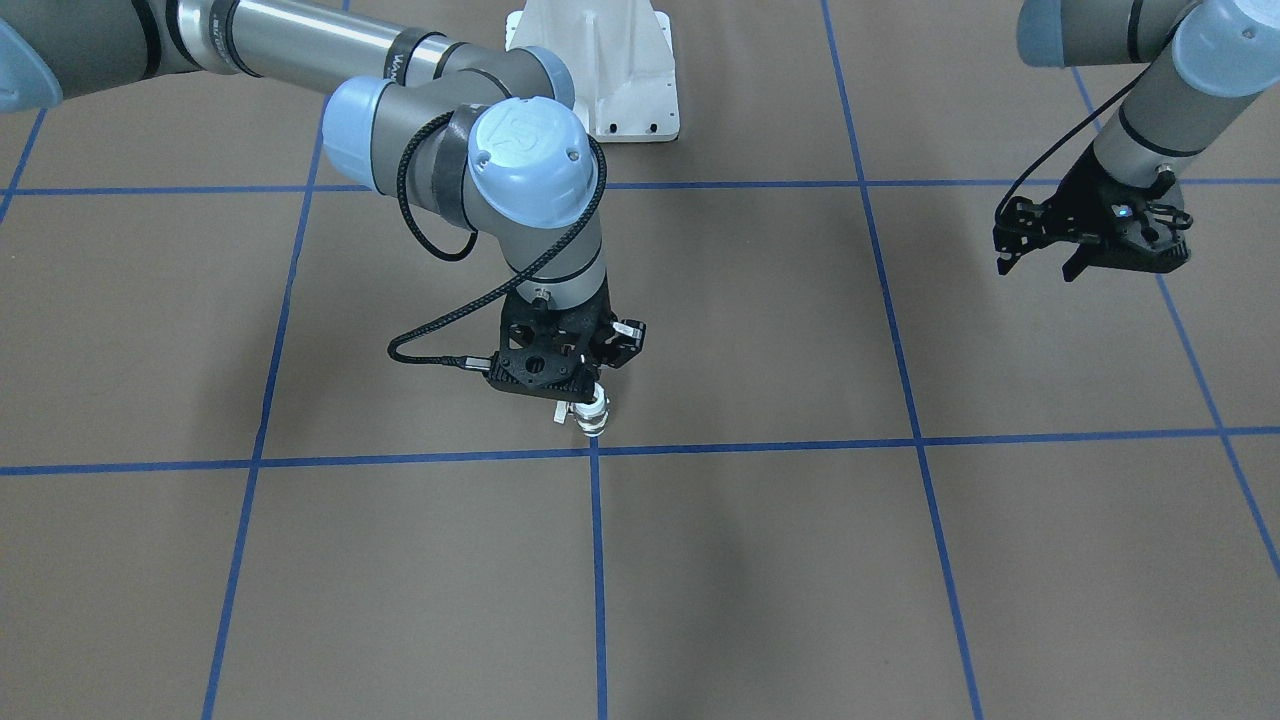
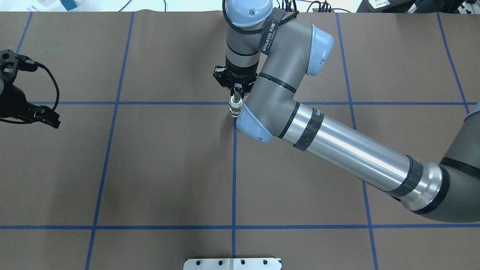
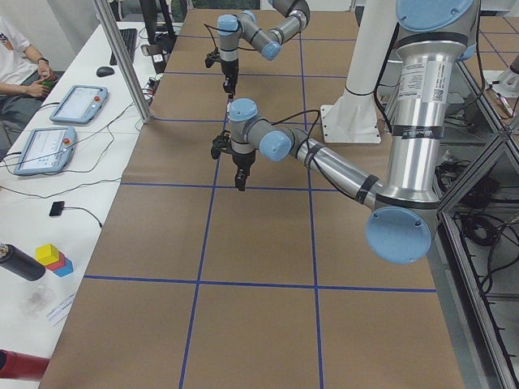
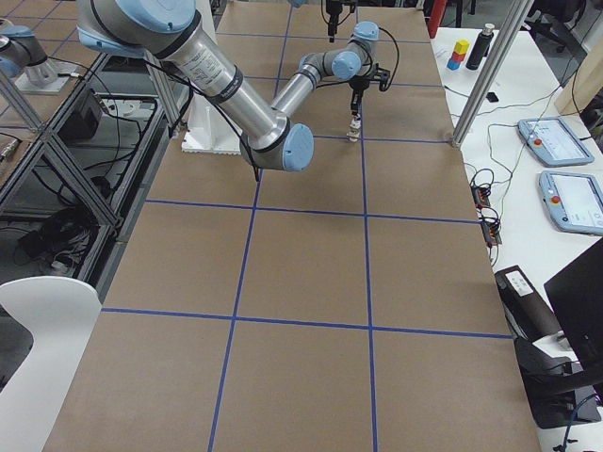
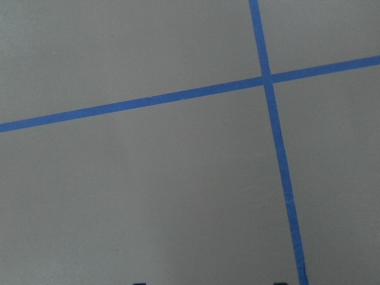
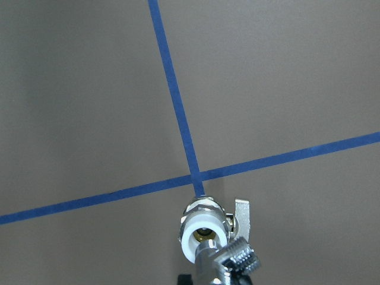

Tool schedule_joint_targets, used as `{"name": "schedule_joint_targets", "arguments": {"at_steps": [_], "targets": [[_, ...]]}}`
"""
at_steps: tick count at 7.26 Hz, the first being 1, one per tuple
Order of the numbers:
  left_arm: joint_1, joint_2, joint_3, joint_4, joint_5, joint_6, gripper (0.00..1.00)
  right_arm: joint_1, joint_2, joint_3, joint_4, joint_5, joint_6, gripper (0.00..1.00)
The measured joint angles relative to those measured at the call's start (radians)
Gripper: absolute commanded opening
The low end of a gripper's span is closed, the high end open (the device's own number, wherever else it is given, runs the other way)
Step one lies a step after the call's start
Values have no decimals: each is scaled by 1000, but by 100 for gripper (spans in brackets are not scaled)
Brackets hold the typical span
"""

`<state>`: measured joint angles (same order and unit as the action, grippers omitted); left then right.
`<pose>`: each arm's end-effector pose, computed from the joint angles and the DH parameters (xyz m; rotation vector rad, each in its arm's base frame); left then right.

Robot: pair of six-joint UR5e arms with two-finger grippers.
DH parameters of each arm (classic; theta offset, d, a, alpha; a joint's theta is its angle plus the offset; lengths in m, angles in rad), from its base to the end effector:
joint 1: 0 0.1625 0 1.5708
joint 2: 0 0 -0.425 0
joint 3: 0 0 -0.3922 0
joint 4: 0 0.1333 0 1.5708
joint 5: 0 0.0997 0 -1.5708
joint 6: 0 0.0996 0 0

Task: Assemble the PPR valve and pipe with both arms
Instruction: 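Press the chrome fitting down into the valve top with the right gripper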

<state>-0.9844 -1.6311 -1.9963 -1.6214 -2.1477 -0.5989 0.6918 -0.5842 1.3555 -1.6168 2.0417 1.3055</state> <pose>0.2113 -0.4608 0.4244 0.1180 0.7579 0.1428 -0.5362 -0.5586 0.1238 -0.0718 -0.8397 0.2303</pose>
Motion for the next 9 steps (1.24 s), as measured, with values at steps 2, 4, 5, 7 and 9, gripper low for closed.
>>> {"name": "schedule_joint_targets", "arguments": {"at_steps": [2,4,5,7,9], "targets": [[1,-1,1,0,-1,-1,78,0,4,-8,0,-1,0,0],[1,-2,1,0,0,-2,78,-1,7,-14,1,-5,0,0],[1,-2,1,1,-1,-2,78,-1,10,-17,1,-6,0,0],[1,-4,1,0,0,-3,78,-1,17,-26,2,-7,0,0],[1,-4,1,0,0,-4,78,-2,19,-30,2,-8,0,0]]}}
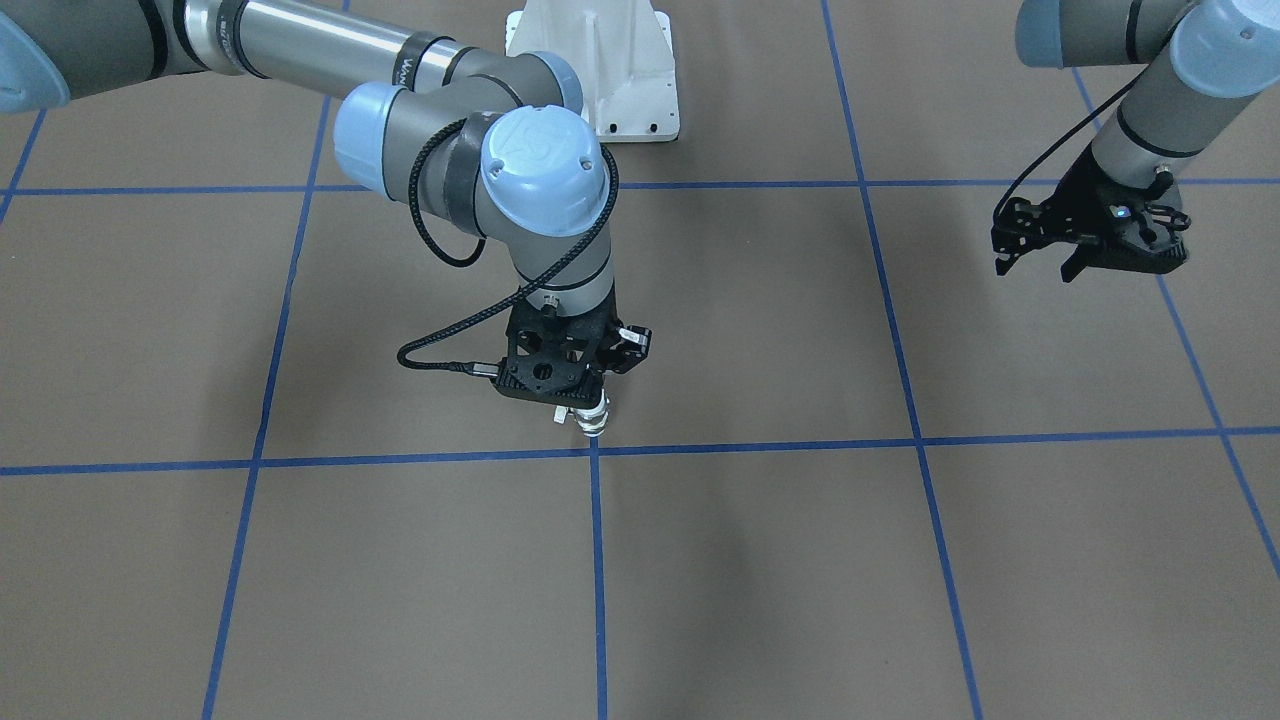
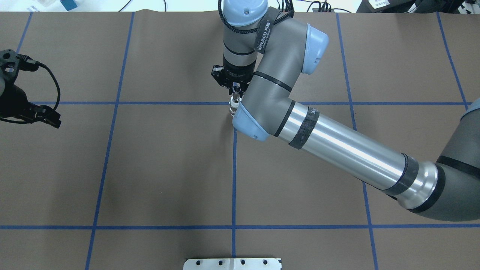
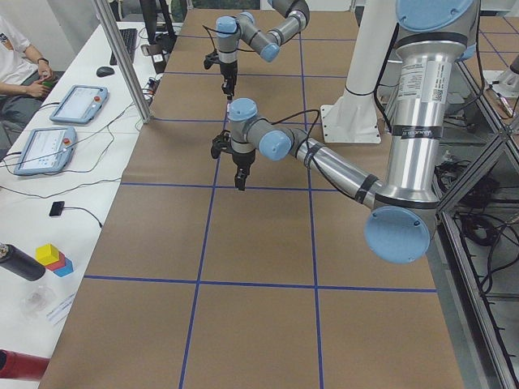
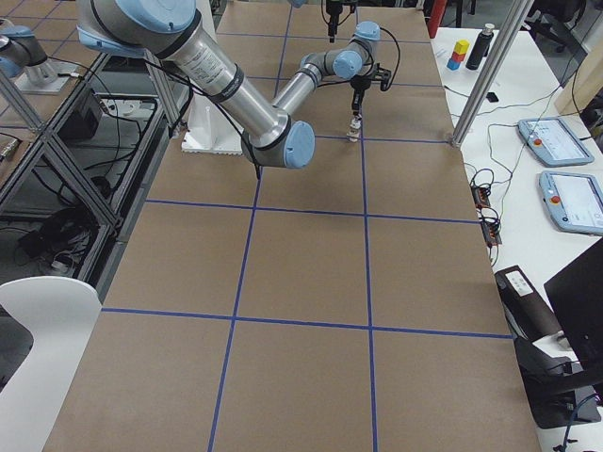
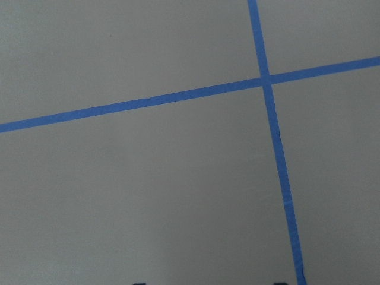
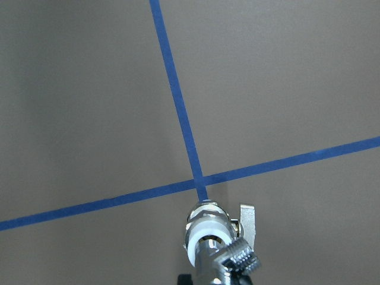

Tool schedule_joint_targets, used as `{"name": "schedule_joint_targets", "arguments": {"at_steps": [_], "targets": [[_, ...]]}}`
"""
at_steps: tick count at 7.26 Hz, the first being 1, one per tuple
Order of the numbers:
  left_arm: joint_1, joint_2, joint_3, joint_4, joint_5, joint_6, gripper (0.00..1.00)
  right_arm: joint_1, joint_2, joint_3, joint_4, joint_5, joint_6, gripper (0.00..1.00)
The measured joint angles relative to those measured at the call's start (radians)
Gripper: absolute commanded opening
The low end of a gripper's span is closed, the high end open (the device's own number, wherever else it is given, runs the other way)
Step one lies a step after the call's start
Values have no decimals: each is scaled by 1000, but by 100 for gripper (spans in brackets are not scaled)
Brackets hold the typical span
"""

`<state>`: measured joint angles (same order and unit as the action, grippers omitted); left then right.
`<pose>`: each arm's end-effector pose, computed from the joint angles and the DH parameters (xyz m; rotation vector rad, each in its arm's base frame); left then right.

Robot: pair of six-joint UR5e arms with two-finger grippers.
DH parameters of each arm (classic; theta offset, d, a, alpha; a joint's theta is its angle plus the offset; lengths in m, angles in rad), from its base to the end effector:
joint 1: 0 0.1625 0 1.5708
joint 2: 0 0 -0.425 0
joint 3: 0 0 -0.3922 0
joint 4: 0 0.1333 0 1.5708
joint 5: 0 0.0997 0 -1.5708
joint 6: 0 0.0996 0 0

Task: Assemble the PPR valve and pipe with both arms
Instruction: 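Press the chrome fitting down into the valve top with the right gripper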

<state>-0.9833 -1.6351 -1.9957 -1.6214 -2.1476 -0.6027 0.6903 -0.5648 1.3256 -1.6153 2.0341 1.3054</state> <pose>0.2125 -0.4616 0.4227 0.1190 0.7598 0.1412 -0.5424 -0.5631 0.1213 -0.0702 -0.8293 0.2343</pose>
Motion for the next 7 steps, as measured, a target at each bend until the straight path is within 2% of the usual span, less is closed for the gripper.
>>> {"name": "schedule_joint_targets", "arguments": {"at_steps": [7], "targets": [[2,-1,0,1,0,0,78,-4,8,-18,0,-4,0,0]]}}
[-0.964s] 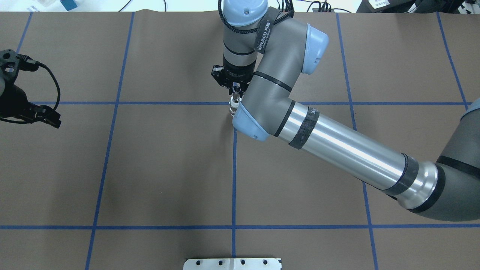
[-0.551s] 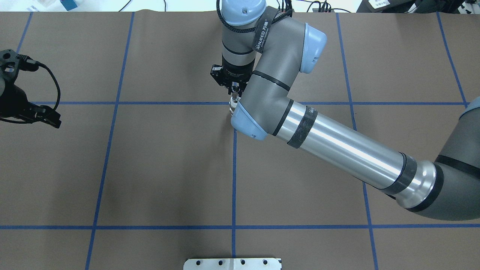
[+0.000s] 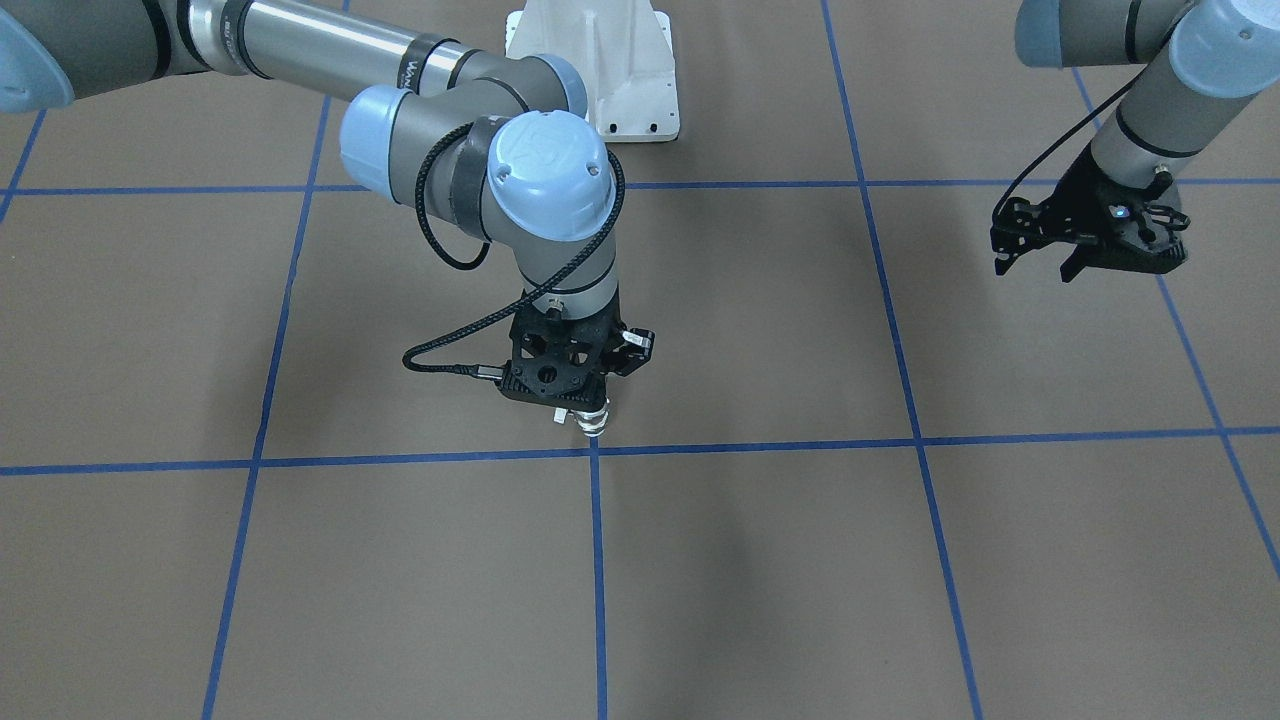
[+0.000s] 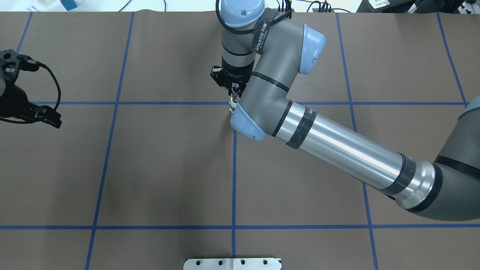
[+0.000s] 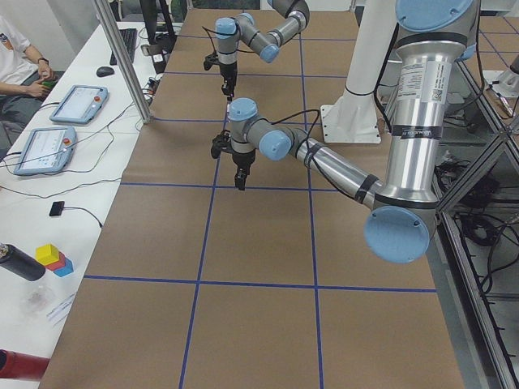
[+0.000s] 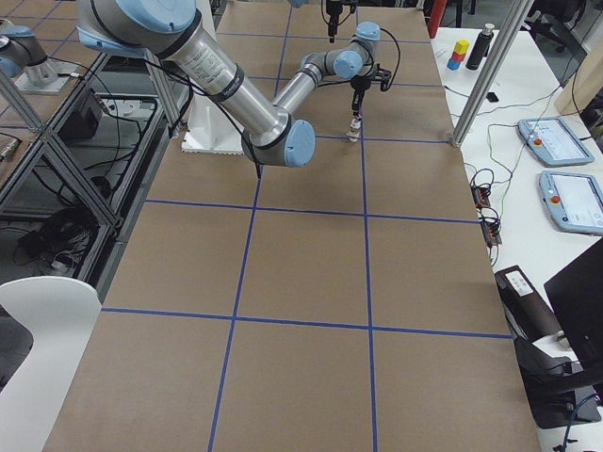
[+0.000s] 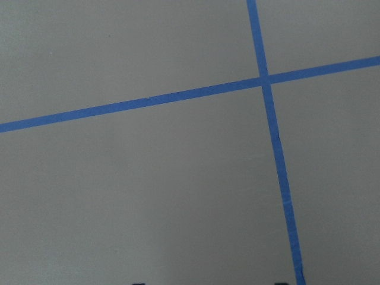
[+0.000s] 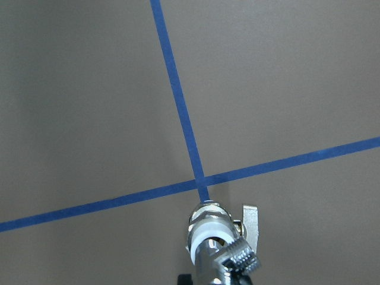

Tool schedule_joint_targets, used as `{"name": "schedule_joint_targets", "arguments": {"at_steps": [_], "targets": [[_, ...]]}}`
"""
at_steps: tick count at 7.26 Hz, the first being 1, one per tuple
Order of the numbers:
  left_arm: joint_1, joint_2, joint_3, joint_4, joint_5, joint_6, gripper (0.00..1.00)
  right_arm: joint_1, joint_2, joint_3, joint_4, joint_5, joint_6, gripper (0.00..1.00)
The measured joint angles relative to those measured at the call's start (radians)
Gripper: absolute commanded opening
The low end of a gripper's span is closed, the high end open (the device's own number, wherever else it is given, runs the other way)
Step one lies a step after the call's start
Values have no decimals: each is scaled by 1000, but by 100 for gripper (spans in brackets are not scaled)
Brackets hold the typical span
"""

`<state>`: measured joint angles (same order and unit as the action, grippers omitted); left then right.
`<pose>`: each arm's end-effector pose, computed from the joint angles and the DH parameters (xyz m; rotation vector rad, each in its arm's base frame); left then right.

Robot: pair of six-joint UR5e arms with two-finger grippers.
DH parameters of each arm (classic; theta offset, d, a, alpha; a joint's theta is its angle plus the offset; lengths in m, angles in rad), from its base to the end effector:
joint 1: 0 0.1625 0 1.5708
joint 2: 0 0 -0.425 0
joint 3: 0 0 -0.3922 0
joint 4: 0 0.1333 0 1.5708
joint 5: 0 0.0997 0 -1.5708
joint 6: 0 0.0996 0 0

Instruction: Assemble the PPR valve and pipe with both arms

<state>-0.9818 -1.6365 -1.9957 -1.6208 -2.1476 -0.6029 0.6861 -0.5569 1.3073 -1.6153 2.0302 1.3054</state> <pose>0.2134 -0.4615 0.4221 0.1191 0.7603 0.1427 -0.5481 -0.5640 0.1229 -0.0738 -0.8188 0.2347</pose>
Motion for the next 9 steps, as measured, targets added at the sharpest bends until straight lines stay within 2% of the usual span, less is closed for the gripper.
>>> {"name": "schedule_joint_targets", "arguments": {"at_steps": [8,9], "targets": [[0,0,-1,1,-2,0,79,-4,0,-18,16,-5,0,0],[0,-1,-1,1,-2,0,80,-4,0,-20,20,-5,0,17]]}}
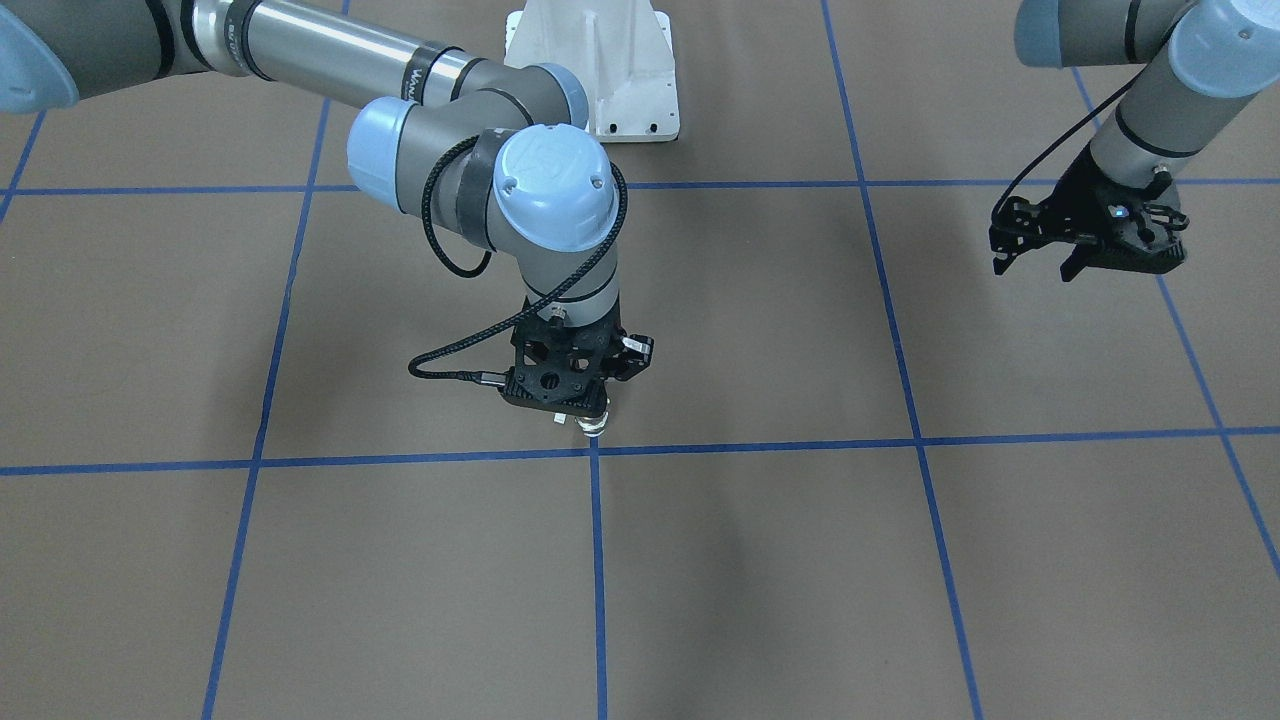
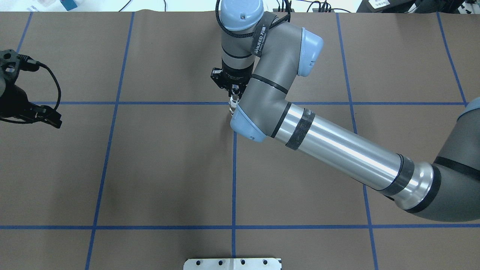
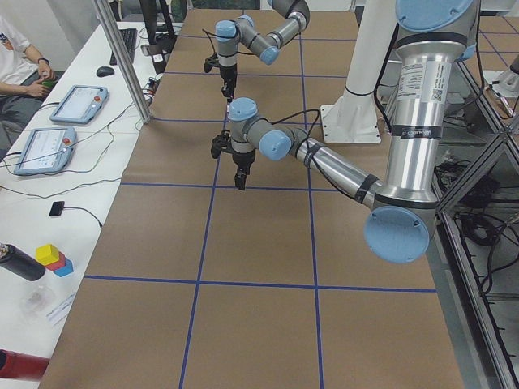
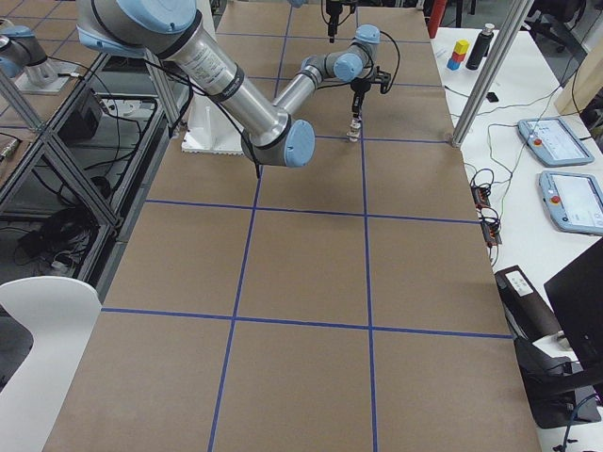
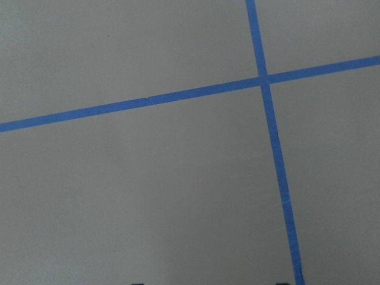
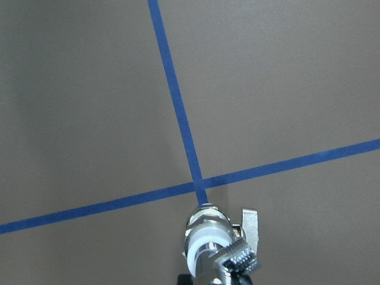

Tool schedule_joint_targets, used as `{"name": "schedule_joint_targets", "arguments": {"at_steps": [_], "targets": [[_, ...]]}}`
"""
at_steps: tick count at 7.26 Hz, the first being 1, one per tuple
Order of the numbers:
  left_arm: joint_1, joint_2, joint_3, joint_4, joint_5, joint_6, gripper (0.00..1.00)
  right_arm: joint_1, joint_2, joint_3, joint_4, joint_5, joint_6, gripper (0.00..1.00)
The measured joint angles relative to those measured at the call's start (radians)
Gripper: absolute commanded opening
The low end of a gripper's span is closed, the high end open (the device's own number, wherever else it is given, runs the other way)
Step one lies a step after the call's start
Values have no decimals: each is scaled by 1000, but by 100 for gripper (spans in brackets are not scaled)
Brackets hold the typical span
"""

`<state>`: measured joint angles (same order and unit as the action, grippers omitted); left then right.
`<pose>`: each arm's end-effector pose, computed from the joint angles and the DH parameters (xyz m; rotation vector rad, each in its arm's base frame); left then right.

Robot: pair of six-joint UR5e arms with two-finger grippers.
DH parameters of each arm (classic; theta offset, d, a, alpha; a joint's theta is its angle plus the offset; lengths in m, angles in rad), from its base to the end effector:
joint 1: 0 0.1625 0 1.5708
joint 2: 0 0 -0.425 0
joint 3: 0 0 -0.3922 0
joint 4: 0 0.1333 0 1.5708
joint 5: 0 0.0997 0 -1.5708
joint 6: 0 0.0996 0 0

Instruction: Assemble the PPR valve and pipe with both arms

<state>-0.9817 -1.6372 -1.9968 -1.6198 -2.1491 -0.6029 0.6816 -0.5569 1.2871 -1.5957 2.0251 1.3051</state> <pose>0.2135 -0.4614 0.4212 0.1188 0.7619 0.1434 -0.5546 -0.5654 0.1290 -0.0713 -0.8162 0.2323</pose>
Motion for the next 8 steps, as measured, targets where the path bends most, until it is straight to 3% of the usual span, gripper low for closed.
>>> {"name": "schedule_joint_targets", "arguments": {"at_steps": [1,2,8], "targets": [[0,-1,0,0,0,0,80,-1,0,-1,1,0,-1,46],[0,-1,-1,0,0,0,80,-1,0,-1,2,0,-1,55],[0,0,-4,0,0,0,80,-2,-1,-2,3,0,-3,58]]}}
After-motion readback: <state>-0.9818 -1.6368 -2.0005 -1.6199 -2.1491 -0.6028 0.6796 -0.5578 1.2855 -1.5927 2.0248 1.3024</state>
